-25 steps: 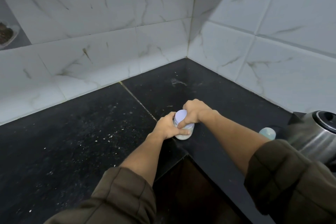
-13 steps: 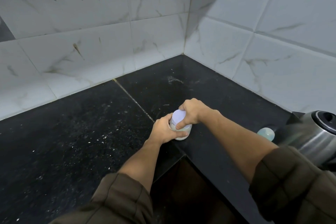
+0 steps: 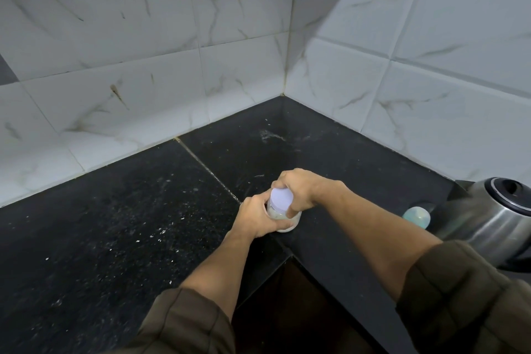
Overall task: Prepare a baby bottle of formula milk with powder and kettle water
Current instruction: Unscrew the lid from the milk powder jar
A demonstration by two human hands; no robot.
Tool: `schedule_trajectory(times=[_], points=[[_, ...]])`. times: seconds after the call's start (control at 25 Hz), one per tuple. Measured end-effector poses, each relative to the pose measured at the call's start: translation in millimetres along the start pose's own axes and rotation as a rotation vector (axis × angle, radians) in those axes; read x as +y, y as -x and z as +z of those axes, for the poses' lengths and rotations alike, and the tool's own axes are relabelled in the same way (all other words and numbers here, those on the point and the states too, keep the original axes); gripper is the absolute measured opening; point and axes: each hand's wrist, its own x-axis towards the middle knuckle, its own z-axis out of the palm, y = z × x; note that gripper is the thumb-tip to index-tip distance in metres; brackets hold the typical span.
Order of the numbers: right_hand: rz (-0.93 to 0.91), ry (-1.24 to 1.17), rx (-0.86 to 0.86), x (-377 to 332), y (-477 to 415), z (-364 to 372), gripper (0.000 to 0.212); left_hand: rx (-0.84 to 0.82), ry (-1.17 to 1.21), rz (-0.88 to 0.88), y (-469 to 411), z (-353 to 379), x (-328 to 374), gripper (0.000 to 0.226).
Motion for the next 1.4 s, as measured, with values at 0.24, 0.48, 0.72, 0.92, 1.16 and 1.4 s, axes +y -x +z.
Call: schedule_trajectory(times=[0.24, 0.48, 0.72, 0.92, 1.16, 1.4], points=[[0.022, -0.134, -0.079, 7.1, -1.8, 7.3, 0.103, -0.045, -0.031, -0.015, -4.6, -5.9, 0.2, 0.086], [0.194, -0.335, 0.156, 11.2, 3.4, 18.2, 0.119, -0.050, 0.008, -0.018, -4.2, -5.5, -0.4, 0.086], [0.084, -0.394, 0.071, 19.0, 10.5, 22.3, 0.116, -0.078, -0.021, -0.008, -8.4, -9.1, 1.4, 0.094], [0.159, -0.389, 0.200, 12.2, 4.9, 26.1, 0.123, -0.103, -0.043, 0.010, -11.6, -12.4, 2.1, 0.080], [0.070, -0.327, 0.063, 16.1, 6.8, 17.8, 0.113, -0.109, -0.074, -0.022, -12.9, -14.4, 9.4, 0.083], [0.096, -0.281, 0.176, 8.0, -0.3, 14.1, 0.114, -0.122, -0.071, -0.062, -8.9, -17.1, 16.5, 0.066]])
